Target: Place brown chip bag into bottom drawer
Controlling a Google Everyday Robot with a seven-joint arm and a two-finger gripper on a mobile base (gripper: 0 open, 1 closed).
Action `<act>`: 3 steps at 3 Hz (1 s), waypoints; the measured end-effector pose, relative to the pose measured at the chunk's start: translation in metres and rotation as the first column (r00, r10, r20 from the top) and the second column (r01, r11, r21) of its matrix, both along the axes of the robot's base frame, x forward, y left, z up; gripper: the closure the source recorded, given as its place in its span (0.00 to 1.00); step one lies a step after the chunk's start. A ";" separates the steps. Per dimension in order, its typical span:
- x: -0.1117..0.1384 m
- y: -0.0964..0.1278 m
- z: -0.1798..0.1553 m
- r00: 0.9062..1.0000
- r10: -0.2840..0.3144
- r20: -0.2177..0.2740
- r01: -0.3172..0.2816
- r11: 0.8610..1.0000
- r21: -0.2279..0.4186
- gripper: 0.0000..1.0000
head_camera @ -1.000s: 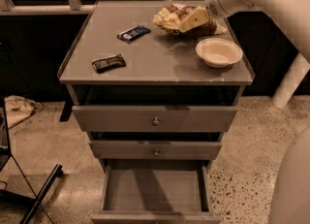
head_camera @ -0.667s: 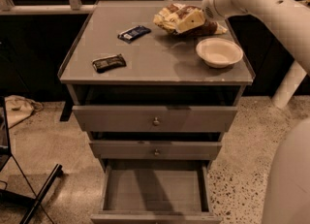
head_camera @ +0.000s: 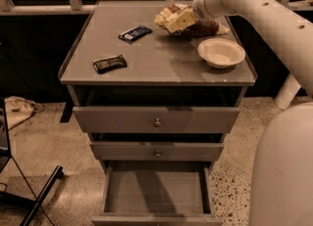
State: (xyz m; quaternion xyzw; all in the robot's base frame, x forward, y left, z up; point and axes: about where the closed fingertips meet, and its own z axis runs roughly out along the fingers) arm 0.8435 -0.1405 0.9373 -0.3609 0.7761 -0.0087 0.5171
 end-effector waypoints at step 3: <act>0.018 0.015 -0.033 0.998 -0.006 -0.063 0.001 0.997 -0.076 0.00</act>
Offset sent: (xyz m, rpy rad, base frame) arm 0.0157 0.0199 -0.0200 -0.0551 0.0405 0.0085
